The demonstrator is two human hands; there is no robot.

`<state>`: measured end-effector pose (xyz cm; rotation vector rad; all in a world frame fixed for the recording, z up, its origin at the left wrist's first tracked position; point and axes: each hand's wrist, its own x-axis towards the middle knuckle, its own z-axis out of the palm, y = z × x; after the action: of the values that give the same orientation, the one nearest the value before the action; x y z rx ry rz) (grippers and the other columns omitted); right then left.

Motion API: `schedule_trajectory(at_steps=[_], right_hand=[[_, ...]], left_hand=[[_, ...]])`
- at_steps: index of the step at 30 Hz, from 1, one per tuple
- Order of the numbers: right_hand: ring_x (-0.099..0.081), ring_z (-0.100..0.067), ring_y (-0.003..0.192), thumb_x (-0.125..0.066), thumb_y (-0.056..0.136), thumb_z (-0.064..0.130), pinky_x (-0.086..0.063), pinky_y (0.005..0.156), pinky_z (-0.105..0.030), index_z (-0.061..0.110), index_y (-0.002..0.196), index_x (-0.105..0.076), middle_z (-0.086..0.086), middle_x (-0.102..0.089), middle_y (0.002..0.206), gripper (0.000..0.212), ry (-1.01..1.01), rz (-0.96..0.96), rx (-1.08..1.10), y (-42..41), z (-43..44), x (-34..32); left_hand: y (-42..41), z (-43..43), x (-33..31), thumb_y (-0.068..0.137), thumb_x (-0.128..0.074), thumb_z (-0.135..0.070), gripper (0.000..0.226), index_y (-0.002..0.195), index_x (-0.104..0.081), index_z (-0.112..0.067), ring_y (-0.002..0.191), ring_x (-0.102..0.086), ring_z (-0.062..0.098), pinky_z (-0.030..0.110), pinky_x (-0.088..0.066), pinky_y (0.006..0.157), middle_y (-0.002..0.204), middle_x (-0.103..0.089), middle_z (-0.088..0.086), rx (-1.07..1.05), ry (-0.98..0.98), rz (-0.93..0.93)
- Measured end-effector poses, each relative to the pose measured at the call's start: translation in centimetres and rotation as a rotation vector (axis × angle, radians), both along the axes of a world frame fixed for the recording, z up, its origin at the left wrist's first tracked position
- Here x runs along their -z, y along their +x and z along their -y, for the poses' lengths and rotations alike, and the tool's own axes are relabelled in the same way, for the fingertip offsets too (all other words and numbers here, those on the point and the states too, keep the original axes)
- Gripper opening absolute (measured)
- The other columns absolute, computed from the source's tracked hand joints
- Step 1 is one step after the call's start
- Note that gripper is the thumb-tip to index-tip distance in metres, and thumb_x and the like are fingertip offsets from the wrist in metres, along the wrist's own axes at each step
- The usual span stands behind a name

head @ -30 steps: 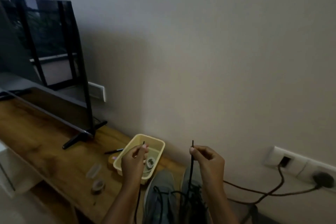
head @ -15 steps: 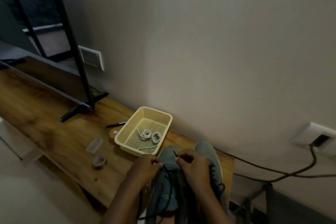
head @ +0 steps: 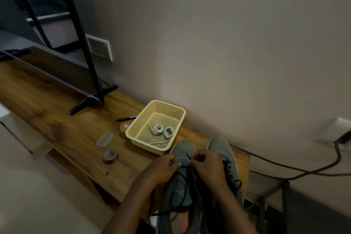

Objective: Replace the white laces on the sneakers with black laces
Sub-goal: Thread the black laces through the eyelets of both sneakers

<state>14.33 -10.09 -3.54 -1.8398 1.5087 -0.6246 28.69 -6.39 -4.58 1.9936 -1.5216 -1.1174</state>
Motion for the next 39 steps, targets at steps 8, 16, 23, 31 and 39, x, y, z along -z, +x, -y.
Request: schedule_trajectory(at_steps=[8, 16, 23, 31, 39], right_hand=[[-0.059, -0.013, 0.099, -0.058, 0.087, 0.019, -0.032, 0.099, -0.036, 0.024, 0.088, -0.071, 0.007, -0.069, 0.098, 0.014, -0.087, -0.282, -0.105, -0.2, -0.4, 0.1], [-0.042, -0.021, 0.11, -0.05, 0.091, 0.02, -0.029, 0.091, -0.035, 0.019, 0.092, -0.068, 0.002, -0.056, 0.11, 0.017, -0.19, -0.492, -0.159, 1.0, -1.1, 0.2], [-0.04, -0.024, 0.111, -0.051, 0.088, 0.019, -0.031, 0.092, -0.035, 0.017, 0.089, -0.066, -0.001, -0.054, 0.114, 0.015, -0.164, -0.54, -0.174, 1.1, -1.2, 0.2], [-0.04, -0.024, 0.109, -0.049, 0.09, 0.018, -0.033, 0.091, -0.036, 0.017, 0.09, -0.066, -0.001, -0.055, 0.115, 0.017, -0.191, -0.519, -0.156, 0.9, -1.0, 0.8], [-0.039, -0.022, 0.107, -0.05, 0.09, 0.022, -0.032, 0.088, -0.034, 0.019, 0.089, -0.067, 0.0, -0.053, 0.112, 0.017, -0.19, -0.489, -0.152, 1.0, -1.0, 1.0]], left_hand=[[2.9, -0.7, -0.1, 0.084, -0.069, -0.026, 0.022, 0.064, -0.062, -0.022, 0.071, -0.059, 0.009, 0.023, -0.048, 0.07, 0.073, -0.063, -0.002, -0.112, 0.122, 0.138], [0.6, -0.9, -0.7, 0.089, -0.055, -0.036, 0.012, 0.088, -0.067, -0.031, 0.115, -0.039, 0.022, 0.035, -0.033, 0.096, 0.113, -0.05, -0.005, -0.268, -0.067, 0.418], [-1.1, -1.1, -0.8, 0.082, -0.068, -0.038, 0.039, 0.117, -0.06, -0.024, 0.107, -0.059, 0.016, 0.036, -0.048, 0.094, 0.115, -0.062, -0.003, -0.077, 0.082, 0.213], [0.8, -0.8, -0.1, 0.091, -0.058, -0.013, 0.015, 0.081, -0.066, -0.021, 0.091, -0.067, 0.021, 0.035, -0.054, 0.084, 0.1, -0.068, 0.006, -0.068, 0.105, 0.154], [0.0, -0.5, 0.3, 0.089, -0.062, -0.026, 0.011, 0.084, -0.068, -0.018, 0.085, -0.064, 0.017, 0.036, -0.054, 0.082, 0.087, -0.067, 0.0, -0.153, -0.021, 0.106]])
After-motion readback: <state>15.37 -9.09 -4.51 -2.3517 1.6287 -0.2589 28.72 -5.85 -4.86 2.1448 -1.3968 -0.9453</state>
